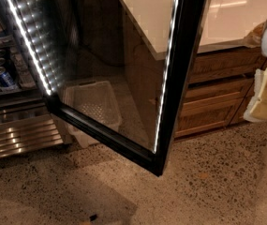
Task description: Close right fridge door
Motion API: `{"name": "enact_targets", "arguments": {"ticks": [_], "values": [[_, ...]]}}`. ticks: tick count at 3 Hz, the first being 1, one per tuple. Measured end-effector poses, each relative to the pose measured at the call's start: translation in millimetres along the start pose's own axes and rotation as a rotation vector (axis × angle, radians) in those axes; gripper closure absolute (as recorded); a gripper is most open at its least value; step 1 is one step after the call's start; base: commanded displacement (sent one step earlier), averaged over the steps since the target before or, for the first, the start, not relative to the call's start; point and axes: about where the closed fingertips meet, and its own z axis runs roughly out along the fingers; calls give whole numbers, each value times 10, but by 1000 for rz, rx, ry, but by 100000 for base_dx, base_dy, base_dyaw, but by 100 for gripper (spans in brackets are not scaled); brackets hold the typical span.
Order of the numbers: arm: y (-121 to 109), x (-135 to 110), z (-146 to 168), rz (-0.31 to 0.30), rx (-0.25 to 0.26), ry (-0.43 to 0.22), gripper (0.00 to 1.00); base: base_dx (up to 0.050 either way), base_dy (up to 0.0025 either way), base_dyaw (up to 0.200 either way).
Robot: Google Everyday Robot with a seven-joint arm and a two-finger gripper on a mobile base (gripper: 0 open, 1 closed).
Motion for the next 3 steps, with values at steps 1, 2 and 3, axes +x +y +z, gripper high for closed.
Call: {"name": "enact_targets", "arguments": {"ticks": [1, 2, 3], "values": [[0, 0, 0, 0, 0, 0, 0, 0, 0, 0], [0, 0, 0, 0, 0, 0, 19, 0, 0, 0], [0, 0, 0, 0, 0, 0, 42, 0, 0, 0]]}}
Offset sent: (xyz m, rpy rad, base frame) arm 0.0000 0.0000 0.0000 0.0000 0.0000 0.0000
